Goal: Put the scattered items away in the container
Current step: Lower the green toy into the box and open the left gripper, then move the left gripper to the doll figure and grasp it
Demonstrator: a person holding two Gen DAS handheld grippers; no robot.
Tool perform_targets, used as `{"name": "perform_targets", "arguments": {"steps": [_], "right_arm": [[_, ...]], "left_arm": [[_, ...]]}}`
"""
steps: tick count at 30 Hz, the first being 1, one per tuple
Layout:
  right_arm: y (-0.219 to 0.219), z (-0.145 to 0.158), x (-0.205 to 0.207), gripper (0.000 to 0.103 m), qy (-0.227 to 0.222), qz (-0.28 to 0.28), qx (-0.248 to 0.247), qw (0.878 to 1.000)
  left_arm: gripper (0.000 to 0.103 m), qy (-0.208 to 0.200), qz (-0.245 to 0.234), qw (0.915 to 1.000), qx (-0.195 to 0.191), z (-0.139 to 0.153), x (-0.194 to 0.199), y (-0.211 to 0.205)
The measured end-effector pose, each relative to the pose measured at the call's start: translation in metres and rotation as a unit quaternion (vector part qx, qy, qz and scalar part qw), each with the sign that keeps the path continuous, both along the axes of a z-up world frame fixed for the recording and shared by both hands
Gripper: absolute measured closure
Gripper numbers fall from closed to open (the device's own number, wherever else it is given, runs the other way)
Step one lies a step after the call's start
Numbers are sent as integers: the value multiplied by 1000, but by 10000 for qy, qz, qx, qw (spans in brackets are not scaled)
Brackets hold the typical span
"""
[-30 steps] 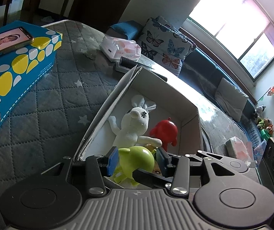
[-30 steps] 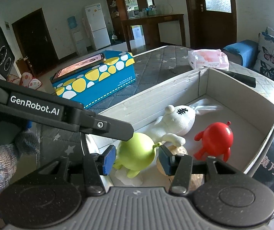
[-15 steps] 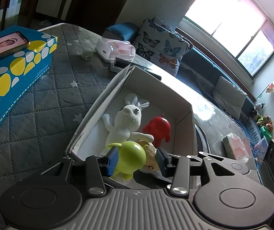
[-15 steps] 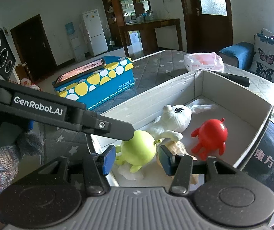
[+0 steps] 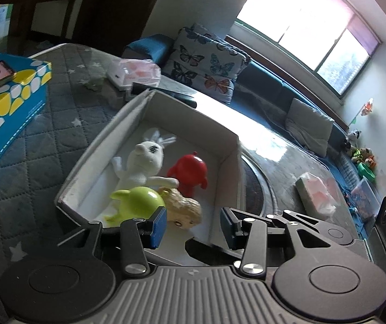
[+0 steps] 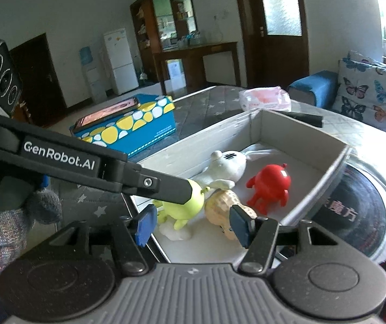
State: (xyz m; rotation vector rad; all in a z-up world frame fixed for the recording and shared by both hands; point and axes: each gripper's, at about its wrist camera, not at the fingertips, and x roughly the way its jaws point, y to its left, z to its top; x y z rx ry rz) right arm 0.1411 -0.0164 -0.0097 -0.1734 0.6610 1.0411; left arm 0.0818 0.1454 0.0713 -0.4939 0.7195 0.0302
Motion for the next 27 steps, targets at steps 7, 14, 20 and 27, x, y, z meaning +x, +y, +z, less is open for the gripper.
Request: {"name": "perform_targets", "arguments": {"steps": [7, 14, 20, 27], "right_arm": [[-30, 7, -8, 42, -105, -295, 117, 9994], [-63, 10, -18, 36, -217, -611, 149, 9978], [-90, 5, -28, 31, -355, -926, 62, 9951], [-117, -4, -35, 27, -453, -1207, -94, 9916]], "left_arm": [[57, -108, -282, 9995, 70, 6, -1, -29], [57, -154, -626, 9979, 99, 5, 1, -65], [57, -85, -876, 9960, 160, -4, 4, -94], [57, 9, -1078, 9938, 262, -14, 12, -122]]}}
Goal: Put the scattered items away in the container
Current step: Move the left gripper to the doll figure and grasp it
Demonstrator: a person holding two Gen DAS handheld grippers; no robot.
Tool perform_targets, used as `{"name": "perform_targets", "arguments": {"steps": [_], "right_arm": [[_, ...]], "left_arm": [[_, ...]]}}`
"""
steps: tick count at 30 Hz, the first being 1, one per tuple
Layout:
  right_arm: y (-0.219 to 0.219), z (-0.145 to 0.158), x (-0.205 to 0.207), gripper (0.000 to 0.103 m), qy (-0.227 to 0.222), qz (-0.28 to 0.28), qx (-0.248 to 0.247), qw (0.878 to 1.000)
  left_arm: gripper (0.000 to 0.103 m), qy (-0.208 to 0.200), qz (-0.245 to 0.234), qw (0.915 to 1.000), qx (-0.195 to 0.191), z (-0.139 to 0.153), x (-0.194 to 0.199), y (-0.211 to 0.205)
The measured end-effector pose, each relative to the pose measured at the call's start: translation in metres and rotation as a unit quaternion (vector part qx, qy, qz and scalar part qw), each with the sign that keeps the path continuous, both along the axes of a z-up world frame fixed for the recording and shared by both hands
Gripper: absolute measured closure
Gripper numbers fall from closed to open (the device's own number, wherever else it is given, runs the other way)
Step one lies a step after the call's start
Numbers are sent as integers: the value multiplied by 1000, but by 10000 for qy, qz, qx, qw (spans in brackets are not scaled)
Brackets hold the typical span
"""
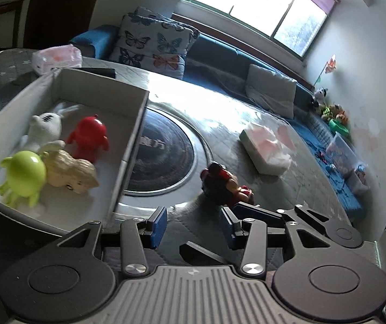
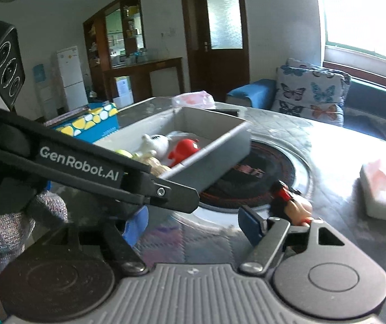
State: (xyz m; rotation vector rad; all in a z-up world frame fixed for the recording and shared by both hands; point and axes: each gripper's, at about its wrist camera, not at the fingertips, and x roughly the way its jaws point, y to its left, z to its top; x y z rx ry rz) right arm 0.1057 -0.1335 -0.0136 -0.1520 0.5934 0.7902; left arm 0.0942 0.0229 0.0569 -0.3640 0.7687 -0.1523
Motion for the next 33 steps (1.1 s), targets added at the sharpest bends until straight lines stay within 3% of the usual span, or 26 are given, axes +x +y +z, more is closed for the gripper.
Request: {"name": "perform_targets", "arguments": {"steps": [16, 24, 33], "right_arm": [[-53, -17, 20, 27, 98, -627, -85, 9979], [-73, -26, 51, 27, 233, -861, -49, 9960], [-71, -37, 84, 27, 444, -746, -19, 9962]], "left_arm": [[57, 181, -185, 9997, 44, -19, 30, -34], [57, 212, -93, 9990, -373, -25, 56, -35], [57, 239, 26, 9963, -822, -30, 78, -29]]}}
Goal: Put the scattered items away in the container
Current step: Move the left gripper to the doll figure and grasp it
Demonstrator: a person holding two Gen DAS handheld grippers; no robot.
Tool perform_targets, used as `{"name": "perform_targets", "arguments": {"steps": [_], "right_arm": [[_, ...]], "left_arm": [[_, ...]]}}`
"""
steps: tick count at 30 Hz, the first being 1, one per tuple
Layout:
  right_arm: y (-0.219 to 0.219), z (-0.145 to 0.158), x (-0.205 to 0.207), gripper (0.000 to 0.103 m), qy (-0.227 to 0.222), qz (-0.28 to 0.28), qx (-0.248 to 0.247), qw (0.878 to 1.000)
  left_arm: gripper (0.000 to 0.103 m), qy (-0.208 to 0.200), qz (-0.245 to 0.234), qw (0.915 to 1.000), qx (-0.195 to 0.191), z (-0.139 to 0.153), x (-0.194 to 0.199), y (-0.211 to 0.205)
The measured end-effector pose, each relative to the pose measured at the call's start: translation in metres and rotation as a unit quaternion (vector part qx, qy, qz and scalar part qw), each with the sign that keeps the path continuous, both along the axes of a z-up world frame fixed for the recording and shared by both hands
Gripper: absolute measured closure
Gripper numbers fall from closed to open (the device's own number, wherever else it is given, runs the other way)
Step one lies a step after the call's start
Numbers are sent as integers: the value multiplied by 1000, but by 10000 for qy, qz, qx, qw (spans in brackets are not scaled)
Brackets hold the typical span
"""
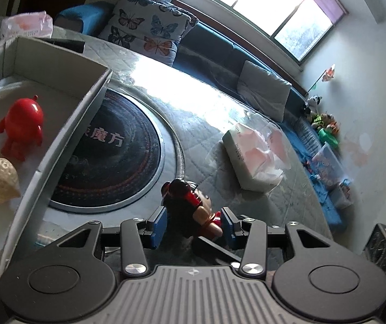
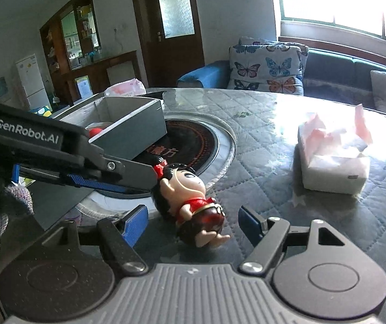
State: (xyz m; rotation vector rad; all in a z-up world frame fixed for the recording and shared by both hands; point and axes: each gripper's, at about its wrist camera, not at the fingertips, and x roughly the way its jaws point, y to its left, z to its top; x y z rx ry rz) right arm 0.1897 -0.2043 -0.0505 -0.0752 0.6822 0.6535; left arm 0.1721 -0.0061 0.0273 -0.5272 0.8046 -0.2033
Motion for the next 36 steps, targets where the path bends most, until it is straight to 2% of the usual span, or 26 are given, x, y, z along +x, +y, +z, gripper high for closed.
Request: {"name": "perform_targets", "arguments": {"steps": [8, 11, 18, 23, 36], "right_arm": [[8, -6, 15, 28, 141, 237, -16, 9996], [10, -7, 15, 34, 177, 309, -9, 9994], [10, -8, 12, 39, 326, 382, 65, 9987], [10, -6, 8, 39, 362, 488, 75, 9981], [18, -11, 27, 43, 622, 309, 84, 9975]], "left_arm": [[57, 132, 37, 9995, -291, -7, 9, 3], [57, 150, 68, 9993, -345, -9, 11, 4], [57, 277, 147, 9980, -545, -16, 15, 7], [57, 337, 177, 9977, -565, -19, 17, 8], [57, 473, 219, 9967, -620, -28, 23, 11]]}}
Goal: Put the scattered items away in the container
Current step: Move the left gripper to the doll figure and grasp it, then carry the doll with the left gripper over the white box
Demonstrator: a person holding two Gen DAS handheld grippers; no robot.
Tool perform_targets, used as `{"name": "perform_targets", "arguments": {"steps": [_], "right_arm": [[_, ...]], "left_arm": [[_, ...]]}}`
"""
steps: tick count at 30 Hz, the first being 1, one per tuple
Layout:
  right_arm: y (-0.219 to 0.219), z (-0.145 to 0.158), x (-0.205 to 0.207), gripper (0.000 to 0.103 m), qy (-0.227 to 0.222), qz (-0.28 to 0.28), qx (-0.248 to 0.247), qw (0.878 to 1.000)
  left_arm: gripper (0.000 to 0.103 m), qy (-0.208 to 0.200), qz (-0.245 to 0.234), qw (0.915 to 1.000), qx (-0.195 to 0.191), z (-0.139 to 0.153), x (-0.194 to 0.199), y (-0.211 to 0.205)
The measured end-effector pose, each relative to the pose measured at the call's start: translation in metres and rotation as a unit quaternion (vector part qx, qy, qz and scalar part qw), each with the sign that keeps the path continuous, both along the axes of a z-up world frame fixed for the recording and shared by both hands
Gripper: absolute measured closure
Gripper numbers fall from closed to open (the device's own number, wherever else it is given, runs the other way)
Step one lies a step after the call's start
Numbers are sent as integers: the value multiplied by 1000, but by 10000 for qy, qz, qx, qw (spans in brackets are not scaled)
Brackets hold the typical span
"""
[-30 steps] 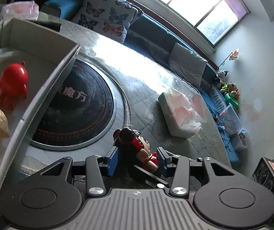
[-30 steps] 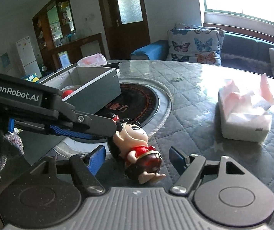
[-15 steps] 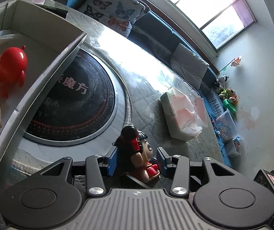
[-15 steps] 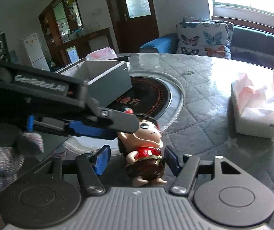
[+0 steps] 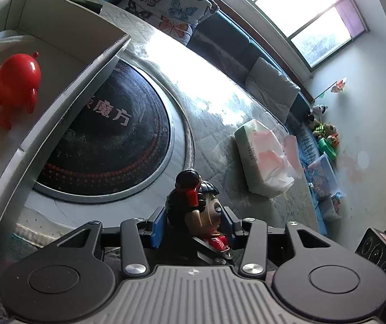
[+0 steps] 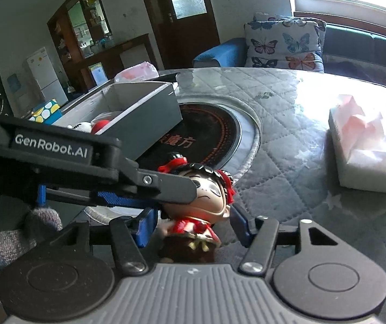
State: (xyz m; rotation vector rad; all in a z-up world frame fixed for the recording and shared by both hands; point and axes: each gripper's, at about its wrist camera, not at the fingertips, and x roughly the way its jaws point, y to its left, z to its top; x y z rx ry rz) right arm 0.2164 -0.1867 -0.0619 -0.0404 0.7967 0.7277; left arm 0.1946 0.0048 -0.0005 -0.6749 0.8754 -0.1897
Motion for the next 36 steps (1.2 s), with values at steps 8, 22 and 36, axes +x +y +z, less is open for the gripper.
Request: {"name": "perform_targets", "arguments": {"steps": [8, 22, 36], "right_arm": [[0, -1, -1, 46, 37, -92, -40, 9999], [-6, 2, -22, 55, 132, -356, 133, 9992], [57, 64, -74, 55, -827, 209, 286, 9959]], "left_arm": [[57, -102, 8, 9999, 54, 0, 0, -4], [63, -320, -138, 9986, 393, 9, -22, -11], [64, -1306, 616, 9884, 465, 71, -102, 58]]}}
